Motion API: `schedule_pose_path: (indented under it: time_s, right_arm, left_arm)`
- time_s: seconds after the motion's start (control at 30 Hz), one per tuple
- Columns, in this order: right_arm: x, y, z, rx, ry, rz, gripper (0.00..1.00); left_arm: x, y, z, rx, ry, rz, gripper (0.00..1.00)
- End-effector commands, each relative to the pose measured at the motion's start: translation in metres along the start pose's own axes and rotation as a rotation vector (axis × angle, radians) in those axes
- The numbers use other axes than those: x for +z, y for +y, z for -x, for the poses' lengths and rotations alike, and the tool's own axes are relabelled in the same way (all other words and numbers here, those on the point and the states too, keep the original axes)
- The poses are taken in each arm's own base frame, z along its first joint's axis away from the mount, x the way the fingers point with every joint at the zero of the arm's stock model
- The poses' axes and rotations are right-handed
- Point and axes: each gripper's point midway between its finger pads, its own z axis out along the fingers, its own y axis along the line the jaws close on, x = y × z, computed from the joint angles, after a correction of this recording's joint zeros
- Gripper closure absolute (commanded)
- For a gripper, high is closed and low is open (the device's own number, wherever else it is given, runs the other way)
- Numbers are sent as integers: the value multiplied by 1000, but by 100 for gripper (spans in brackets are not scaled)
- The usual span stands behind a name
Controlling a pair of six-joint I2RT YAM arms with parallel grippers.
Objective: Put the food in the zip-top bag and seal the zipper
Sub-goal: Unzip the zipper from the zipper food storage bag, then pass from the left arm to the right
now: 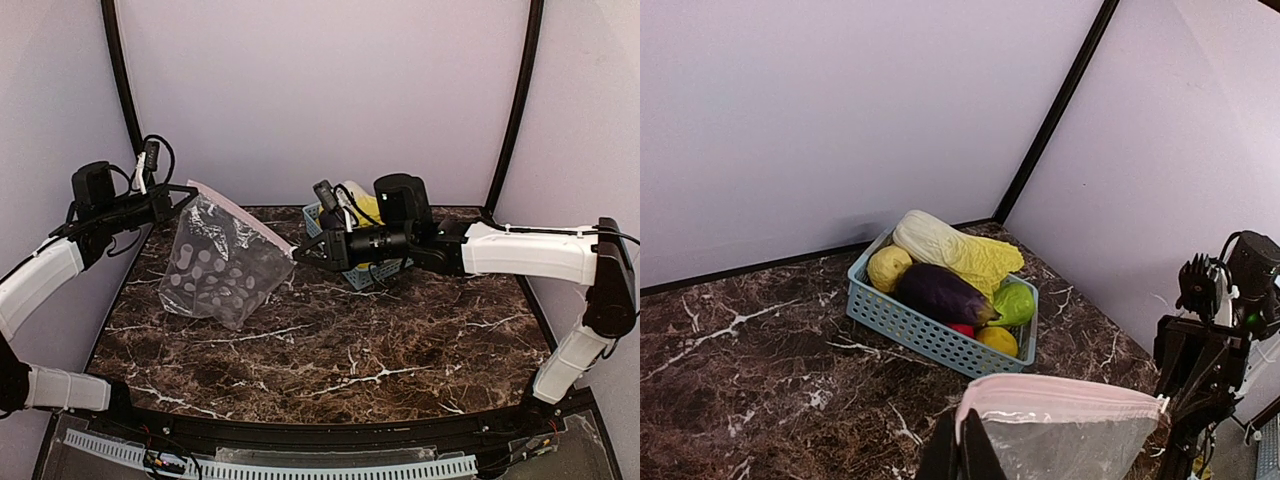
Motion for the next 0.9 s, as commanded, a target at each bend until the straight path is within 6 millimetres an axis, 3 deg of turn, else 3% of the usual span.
schedule_pose_path:
  time_s: [0.0,0.13,0.17,0.3,0.6,0.87]
  right_arm:
    - [-11,-8,-5,-27,30,-68,72]
    - [-33,-17,5,-73,31,-176,52]
    - [-40,-19,11,-87,19,-202,49]
    - [-66,-15,27,-139,-24,-249,38]
    - [-79,-7,35,-202,-25,-260,32]
    - [-65,-12,27,-183,13,-226,31]
  left_arm:
    - [-7,-21,17,97,-71,-62,99]
    - [7,-69,-2,159,20,-248,99]
    - [12,-83,-15,163,66,-301,99]
    - [21,-113,-36,167,148,-420,99]
    - [31,-129,-58,148,222,-495,99]
    - [33,-133,-64,141,241,-517,99]
